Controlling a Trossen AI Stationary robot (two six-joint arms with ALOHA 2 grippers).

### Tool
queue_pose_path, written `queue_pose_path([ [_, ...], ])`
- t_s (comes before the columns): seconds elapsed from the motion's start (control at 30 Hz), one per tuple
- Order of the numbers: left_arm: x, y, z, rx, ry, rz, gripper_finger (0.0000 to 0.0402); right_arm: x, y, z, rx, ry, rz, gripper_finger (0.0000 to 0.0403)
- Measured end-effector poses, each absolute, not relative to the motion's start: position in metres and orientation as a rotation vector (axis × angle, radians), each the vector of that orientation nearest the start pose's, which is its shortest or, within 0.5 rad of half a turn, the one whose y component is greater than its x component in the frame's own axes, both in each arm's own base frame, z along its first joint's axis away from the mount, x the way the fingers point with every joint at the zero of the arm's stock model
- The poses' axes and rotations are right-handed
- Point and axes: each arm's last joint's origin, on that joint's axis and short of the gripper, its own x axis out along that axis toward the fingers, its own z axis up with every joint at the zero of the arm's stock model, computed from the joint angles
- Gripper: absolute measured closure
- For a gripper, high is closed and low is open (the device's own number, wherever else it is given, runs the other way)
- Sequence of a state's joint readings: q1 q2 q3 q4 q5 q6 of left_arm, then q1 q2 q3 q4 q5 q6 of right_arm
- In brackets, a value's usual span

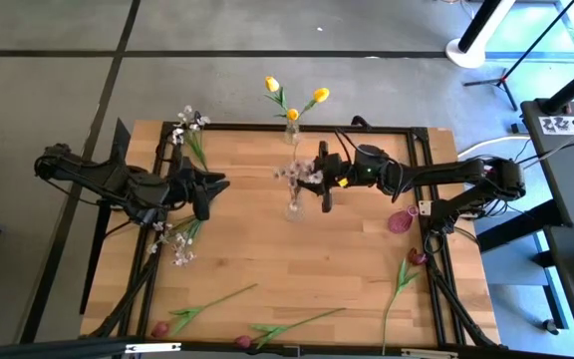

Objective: Sort flowers into vase by color
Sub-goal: Put the middle white flower into the bottom vase, then put the top white flower into the bottom vase

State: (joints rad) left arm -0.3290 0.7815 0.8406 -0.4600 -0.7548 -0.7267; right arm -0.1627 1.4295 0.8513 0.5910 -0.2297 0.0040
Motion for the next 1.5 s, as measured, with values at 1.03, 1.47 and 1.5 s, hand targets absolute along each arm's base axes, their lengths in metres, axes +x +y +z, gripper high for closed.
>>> queue_pose_path([
  [1.03,0.167,0.066,0.251,-0.713,0.562,1.427,0.0248,0.211,-0.028,0.352,0.156,0.019,0.055,0.0111],
  [1.47,0.155,0.144,0.183,-0.925,0.437,1.881,0.0248,0.162,-0.021,0.366,0.256,0.020,0.010,0.0111],
  [1.5,0.152,0.147,0.179,-0.927,0.452,1.904,0.0248,0.161,-0.021,0.365,0.264,0.031,0.009,0.0111],
])
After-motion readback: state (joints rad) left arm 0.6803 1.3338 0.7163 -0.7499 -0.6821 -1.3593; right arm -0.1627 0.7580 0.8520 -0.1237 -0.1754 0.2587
